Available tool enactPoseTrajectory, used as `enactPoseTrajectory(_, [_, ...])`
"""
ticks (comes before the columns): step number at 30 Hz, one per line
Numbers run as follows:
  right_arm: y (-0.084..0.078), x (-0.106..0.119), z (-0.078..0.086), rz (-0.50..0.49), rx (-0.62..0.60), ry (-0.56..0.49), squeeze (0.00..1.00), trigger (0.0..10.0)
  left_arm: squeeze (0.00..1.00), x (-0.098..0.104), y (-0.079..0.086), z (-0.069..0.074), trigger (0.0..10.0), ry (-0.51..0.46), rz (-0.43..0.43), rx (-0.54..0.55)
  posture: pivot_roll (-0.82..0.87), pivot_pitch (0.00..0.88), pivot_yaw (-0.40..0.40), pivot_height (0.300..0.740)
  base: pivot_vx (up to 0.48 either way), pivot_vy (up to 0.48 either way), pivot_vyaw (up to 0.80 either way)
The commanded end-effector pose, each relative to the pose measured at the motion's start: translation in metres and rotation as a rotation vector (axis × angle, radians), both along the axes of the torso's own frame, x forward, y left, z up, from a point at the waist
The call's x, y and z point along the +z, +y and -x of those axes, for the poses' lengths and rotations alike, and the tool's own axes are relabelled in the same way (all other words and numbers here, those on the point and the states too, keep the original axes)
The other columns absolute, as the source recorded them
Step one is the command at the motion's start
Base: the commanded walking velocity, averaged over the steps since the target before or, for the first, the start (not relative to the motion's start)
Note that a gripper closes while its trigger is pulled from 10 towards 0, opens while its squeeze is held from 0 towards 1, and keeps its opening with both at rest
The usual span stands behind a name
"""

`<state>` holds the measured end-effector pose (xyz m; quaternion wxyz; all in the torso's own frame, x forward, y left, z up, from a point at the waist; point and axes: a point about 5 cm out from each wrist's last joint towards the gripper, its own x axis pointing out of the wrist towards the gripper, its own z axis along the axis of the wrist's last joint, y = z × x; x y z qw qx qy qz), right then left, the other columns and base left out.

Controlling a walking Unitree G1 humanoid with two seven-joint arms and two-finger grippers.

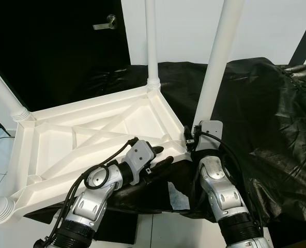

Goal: Building children table

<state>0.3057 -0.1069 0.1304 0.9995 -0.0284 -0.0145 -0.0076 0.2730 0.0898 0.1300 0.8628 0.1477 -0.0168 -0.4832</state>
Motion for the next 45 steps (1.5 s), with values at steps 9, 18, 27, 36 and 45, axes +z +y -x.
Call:
enactPoseTrajectory(9, [-0.018, -0.013, 0.015, 0.001, -0.001, 0.031, 1.0, 10.0, 0.0, -0.002, 0.001, 0.001, 10.0, -0.008, -0.002, 0.027, -0.05, 0.0, 0.033, 0.74, 0.0, 0.0, 0.0])
enactPoseTrajectory(18, [-0.036, -0.01, 0.017, 0.013, 0.24, -0.006, 0.49, 10.0, 0.0, -0.002, 0.0, 0.001, 10.0, -0.006, 0.0, 0.023, -0.05, 0.0, 0.038, 0.74, 0.0, 0.0, 0.0])
enactPoseTrajectory(27, [-0.04, -0.006, 0.006, 0.08, 0.555, 0.017, 0.0, 10.0, 0.0, -0.003, 0.001, 0.002, 10.0, -0.006, -0.007, 0.016, -0.05, 0.0, 0.041, 0.74, 0.0, 0.0, 0.0])
enactPoseTrajectory(36, [-0.031, 0.001, -0.012, 0.21, 0.729, 0.022, 0.0, 2.6, 0.0, -0.001, 0.001, 0.001, 10.0, -0.013, -0.006, 0.021, -0.03, 0.0, 0.027, 0.74, 0.0, 0.0, 0.0])
enactPoseTrajectory(45, [-0.032, 0.002, -0.012, 0.236, 0.822, 0.03, 0.0, 0.0, 0.0, -0.001, 0.001, 0.002, 10.0, -0.015, -0.002, 0.031, -0.02, 0.0, 0.019, 0.74, 0.0, 0.0, 0.0])
